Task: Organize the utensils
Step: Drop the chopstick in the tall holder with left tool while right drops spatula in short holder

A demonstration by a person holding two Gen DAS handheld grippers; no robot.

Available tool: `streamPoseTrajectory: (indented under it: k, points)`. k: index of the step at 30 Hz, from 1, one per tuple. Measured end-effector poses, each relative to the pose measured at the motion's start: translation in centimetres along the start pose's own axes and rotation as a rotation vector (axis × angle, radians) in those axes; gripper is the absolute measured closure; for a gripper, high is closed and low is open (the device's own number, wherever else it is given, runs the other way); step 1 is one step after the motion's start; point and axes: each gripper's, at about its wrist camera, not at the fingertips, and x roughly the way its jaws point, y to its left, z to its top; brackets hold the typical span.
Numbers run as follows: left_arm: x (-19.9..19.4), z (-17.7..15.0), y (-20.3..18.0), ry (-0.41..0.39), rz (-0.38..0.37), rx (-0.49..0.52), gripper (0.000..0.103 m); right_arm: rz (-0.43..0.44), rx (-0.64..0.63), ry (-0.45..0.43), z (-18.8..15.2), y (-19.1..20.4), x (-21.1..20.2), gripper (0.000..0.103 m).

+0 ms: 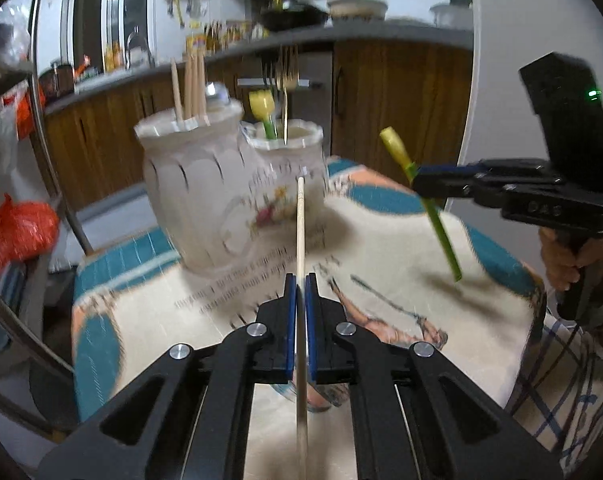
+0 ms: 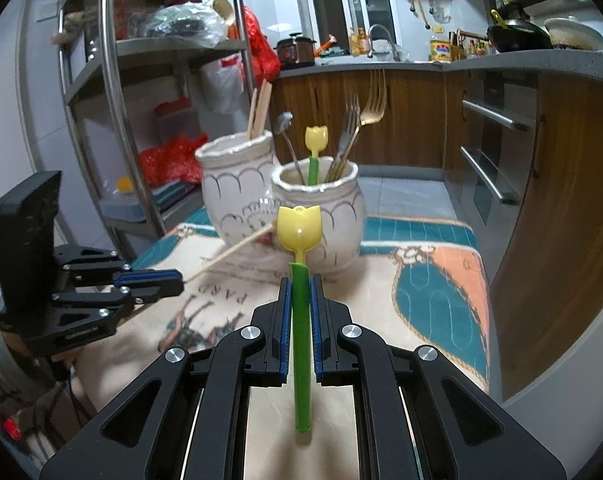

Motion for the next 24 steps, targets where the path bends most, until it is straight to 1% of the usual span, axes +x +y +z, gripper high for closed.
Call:
streamPoseTrajectory:
  k: [4, 8, 13, 16, 19, 22, 24]
  points:
    - [-1.1, 1.2, 0.8, -0.067, -0.017, -0.026, 0.099, 0.002, 0.009, -0.020, 1.1, 0.0, 0.4, 0.093]
    - [-1.7, 3.1, 1.8, -0.135, -0.014, -0.021, 0.099, 0.001, 0.019, -0.045, 2.4, 0.0, 0.8, 0.093]
    - [-2.6, 5.7, 3.2, -0.233, -0.021, -0.069, 0.099, -0.005, 0.021, -0.109, 4.9, -0.2, 0.7, 0.093]
    - [-2.6, 7.6, 4.6, -0.304, -0.006, -0.121, 0.099, -0.012, 0.023, -0.152, 6.3, -0.3, 0.7, 0.093]
    - [-2.4, 9.3, 6.4, -0.381, -0.018, -0.201, 0.099, -0.015, 0.034, -0.202, 8.0, -0.7, 0.9, 0.093]
    - [-1.6, 11.0, 8.1, -0.457, -0.011, -0.270, 0.099, -0.023, 0.055, -0.239, 9.7, -1.2, 1.4, 0.093]
    - [-1.2, 11.8, 9.2, -0.484, -0.022, -0.324, 0.099, -0.026, 0.068, -0.254, 10.4, -1.5, 1.8, 0.093]
